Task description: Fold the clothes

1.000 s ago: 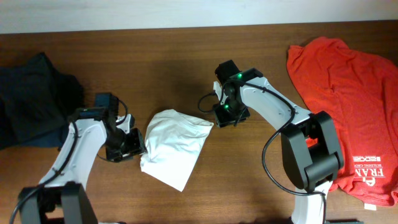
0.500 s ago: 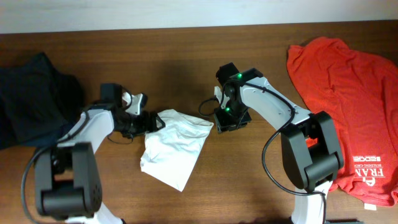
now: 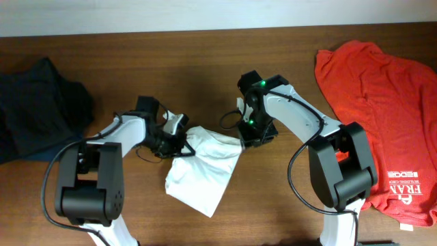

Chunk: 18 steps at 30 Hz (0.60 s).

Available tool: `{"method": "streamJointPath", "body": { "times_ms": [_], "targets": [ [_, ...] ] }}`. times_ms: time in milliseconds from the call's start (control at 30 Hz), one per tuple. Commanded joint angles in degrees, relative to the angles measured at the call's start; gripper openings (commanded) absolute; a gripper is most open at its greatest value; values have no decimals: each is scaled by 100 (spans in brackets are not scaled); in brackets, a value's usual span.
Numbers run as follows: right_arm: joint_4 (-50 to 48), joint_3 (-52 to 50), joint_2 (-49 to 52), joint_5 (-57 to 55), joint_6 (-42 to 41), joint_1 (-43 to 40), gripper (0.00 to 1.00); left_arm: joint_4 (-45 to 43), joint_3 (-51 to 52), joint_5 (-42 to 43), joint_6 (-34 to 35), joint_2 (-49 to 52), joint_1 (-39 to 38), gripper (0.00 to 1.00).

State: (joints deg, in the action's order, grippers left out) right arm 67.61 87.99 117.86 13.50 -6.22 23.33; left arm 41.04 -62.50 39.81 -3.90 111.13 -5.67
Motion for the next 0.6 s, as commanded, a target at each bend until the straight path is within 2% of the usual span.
{"method": "streamJointPath", "body": {
  "times_ms": [0,267,467,567],
  "targets": [
    [256,107,48,-640,-28,-243,39,236,-809,-542,-92,-258,546,0],
    [505,107,48,-669,-24,-1145,38,1226,-2485,-2365,87,-1257,1867,1],
    [509,107,48,-671,-4,-1377,38,970,-3032,-3471,85,-1895,2677,3],
    [509,107,48,-669,-4,-1375,38,612,-3082,-3580,83,-1941,3008,4]
  ]
}}
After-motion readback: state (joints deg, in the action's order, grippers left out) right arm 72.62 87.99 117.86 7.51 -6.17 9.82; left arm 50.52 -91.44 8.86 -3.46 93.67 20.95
